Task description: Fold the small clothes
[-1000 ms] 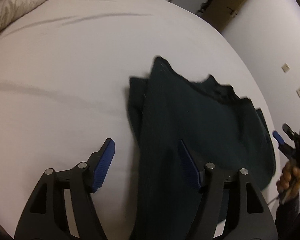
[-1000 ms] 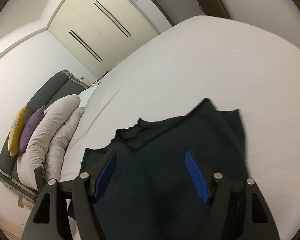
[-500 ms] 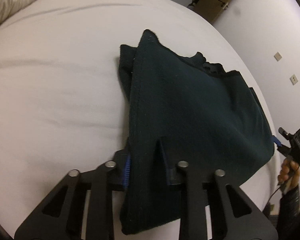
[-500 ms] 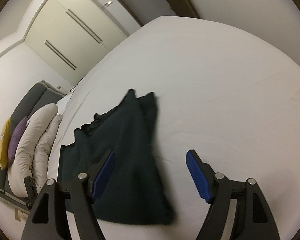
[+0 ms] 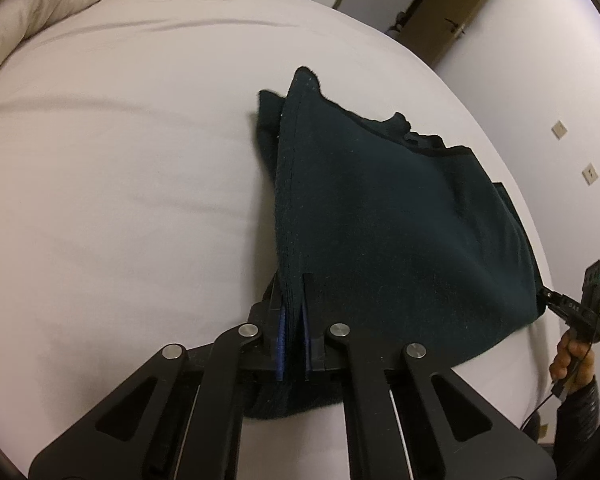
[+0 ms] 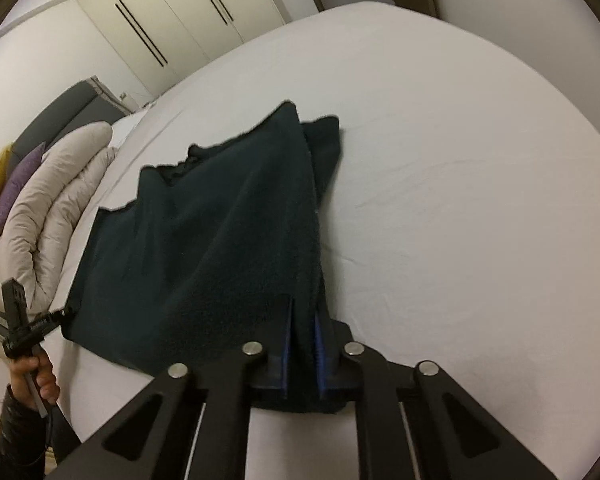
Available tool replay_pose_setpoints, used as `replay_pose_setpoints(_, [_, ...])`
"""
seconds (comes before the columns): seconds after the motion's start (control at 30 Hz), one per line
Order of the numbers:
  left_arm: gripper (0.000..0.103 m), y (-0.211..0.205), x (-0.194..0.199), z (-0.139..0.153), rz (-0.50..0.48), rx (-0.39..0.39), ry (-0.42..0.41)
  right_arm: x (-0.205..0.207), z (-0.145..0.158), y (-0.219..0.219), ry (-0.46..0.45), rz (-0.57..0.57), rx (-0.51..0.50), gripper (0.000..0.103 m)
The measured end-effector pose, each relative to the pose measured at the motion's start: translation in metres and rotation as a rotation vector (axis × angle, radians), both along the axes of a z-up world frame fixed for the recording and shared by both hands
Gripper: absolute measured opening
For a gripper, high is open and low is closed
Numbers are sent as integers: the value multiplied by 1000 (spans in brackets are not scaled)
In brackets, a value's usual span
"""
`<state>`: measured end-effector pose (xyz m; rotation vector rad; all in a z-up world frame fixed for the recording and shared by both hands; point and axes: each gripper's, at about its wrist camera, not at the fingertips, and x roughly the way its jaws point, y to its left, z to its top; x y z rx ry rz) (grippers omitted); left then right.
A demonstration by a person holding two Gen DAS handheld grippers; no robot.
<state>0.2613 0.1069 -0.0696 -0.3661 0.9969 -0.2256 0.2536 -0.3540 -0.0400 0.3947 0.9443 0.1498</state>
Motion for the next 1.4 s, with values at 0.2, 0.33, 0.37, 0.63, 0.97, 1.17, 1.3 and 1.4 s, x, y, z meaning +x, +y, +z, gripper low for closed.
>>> replay_pose_setpoints(0.2, [4,-6,0,-7,16,-18,-4,-21,-10,-13,20,-89,51,7])
replay_pose_setpoints(0.33, [4,-1,-6,-11,42,-36,-3,-29,-27,-32,38,-160,162,6])
replay_pose_setpoints(0.37, [4,2,-8,-13,54,-46,0,-29,-27,-33,37,-167,171,6])
replay_pose_setpoints(0.63, [7,2,-18,-16,74,-52,-19,-22,-22,-25,77,-133,154,30])
replay_pose_setpoints(0.97, [30,28,9,17,121,-2,-37,56,46,-12,-127,-39,18,63])
replay_pose_setpoints(1.17, [30,-22,80,38,10,119,-110,138,15,21,-15,-8,-146,55])
replay_pose_setpoints(1.3, [30,-57,117,20,-38,215,-72,151,-3,22,12,-24,-192,7])
replay_pose_setpoints(1.4, [30,-58,122,1,-8,228,-53,149,-3,10,4,-78,-179,6])
